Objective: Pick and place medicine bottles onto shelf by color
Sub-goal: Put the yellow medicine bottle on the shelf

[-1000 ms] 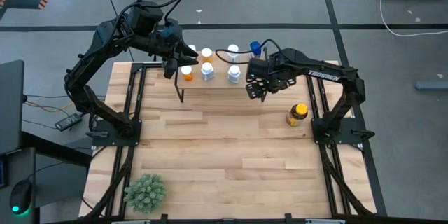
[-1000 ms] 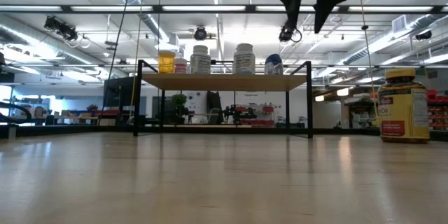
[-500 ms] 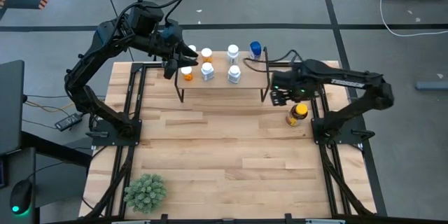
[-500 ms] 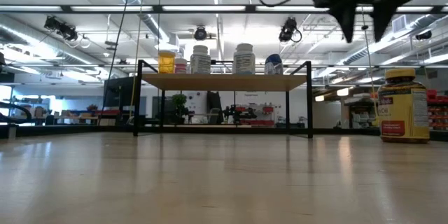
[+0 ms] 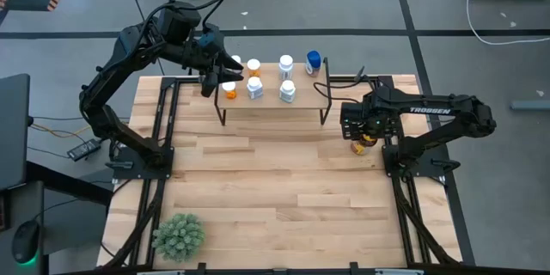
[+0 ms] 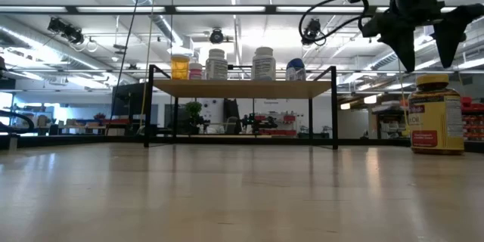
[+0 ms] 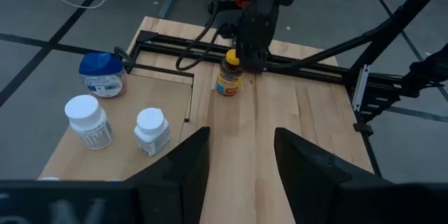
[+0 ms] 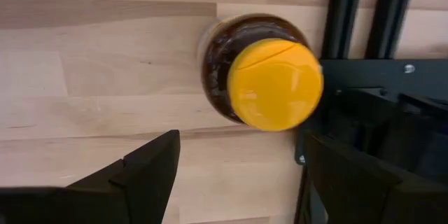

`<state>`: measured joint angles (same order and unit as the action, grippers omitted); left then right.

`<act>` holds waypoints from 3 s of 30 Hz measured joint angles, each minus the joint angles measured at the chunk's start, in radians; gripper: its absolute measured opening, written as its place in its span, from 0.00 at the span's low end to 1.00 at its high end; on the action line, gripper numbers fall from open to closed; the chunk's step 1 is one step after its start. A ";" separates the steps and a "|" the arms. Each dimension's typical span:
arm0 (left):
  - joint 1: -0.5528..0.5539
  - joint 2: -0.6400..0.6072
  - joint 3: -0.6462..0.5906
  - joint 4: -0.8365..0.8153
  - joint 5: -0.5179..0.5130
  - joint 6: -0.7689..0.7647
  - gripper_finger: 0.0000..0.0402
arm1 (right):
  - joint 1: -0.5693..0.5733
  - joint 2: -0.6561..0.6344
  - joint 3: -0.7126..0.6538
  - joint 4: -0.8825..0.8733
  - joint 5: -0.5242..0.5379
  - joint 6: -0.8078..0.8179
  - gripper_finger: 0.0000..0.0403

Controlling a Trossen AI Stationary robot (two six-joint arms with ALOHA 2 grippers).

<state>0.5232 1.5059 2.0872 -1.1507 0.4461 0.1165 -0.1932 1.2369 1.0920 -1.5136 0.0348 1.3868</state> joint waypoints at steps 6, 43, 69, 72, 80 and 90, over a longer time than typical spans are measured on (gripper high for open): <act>0.000 0.000 0.000 -0.001 0.000 -0.001 0.42 | -0.001 0.000 -0.039 0.024 0.005 0.001 0.76; 0.000 0.000 0.000 -0.093 0.000 0.000 0.46 | -0.073 -0.001 -0.146 0.131 0.062 0.042 0.70; 0.000 0.000 0.000 -0.143 0.000 -0.001 0.44 | -0.106 0.002 -0.119 0.058 0.195 -0.021 0.70; 0.000 0.000 0.000 -0.143 0.000 -0.001 0.45 | -0.125 0.002 -0.118 0.061 0.217 -0.021 0.73; 0.000 0.000 0.000 -0.143 0.000 -0.024 0.43 | -0.204 0.000 -0.137 0.095 0.231 -0.068 0.73; 0.000 0.000 0.000 -0.144 0.000 -0.053 0.43 | -0.244 0.000 -0.138 0.161 0.233 -0.104 0.66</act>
<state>0.5232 1.5059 2.0872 -1.2949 0.4465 0.0635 -0.4367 1.2366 0.9539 -1.3529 0.2678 1.2826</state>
